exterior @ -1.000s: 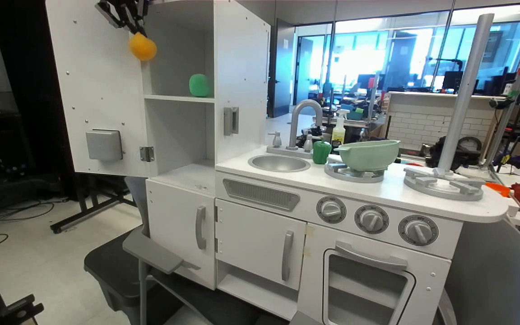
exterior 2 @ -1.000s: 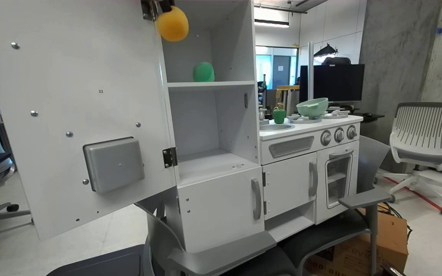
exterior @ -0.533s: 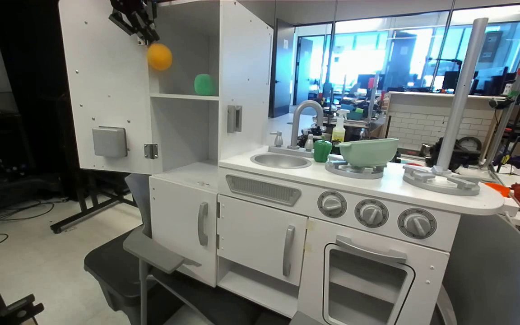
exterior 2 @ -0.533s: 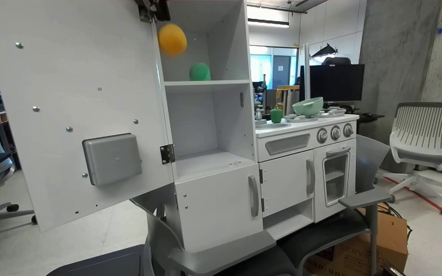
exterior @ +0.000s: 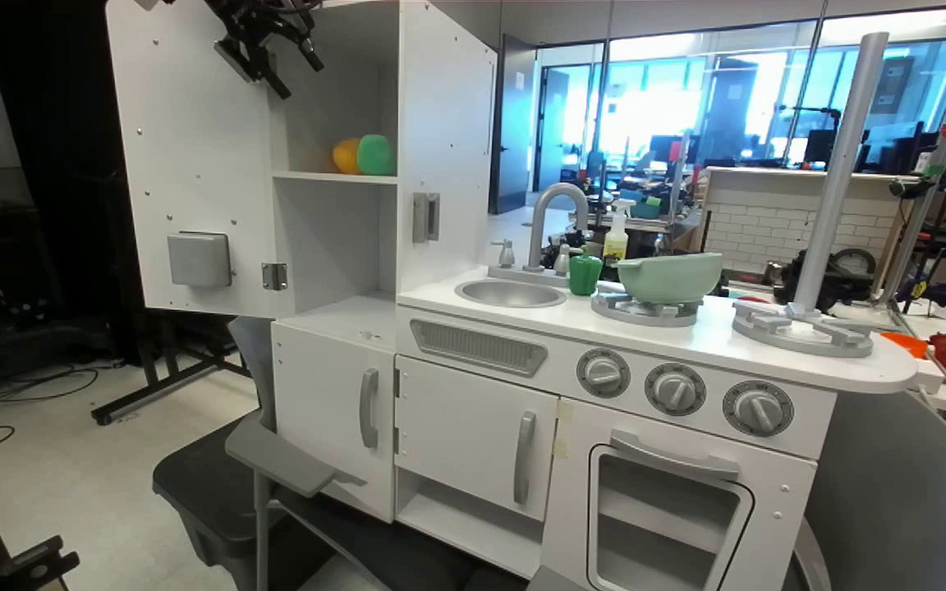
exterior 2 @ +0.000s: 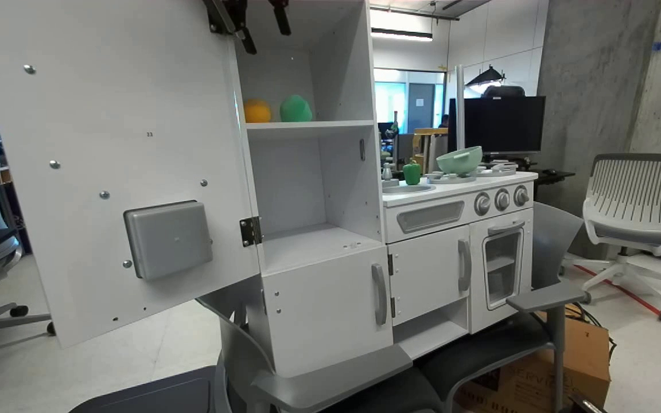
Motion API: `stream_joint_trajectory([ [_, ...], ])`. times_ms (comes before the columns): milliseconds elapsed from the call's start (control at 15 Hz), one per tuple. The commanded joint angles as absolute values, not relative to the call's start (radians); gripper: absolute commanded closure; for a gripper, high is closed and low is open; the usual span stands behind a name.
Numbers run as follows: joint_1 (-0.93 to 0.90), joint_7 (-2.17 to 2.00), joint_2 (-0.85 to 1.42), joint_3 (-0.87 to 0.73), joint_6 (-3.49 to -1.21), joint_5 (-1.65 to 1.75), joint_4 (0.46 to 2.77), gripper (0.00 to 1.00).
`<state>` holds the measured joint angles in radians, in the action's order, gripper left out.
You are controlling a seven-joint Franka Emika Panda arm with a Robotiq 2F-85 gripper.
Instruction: Put the green and orange sponges inside the top part of the fridge then close it
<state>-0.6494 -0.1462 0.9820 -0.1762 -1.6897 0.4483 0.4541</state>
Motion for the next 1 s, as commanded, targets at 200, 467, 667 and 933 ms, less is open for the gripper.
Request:
stream_joint_trajectory([
  [200, -0.69, -0.137, 0.983, -0.167, -1.501, 0.432, 0.447, 0.0],
  [467, -0.737, -0.051, 0.936, -0.131, -1.363, 0.406, 0.464, 0.0],
  [667, -0.768, 0.06, 0.867, -0.092, -1.25, 0.374, 0.473, 0.0],
  [933, -0.815, 0.14, 0.759, -0.068, -1.126, 0.37, 0.474, 0.0],
])
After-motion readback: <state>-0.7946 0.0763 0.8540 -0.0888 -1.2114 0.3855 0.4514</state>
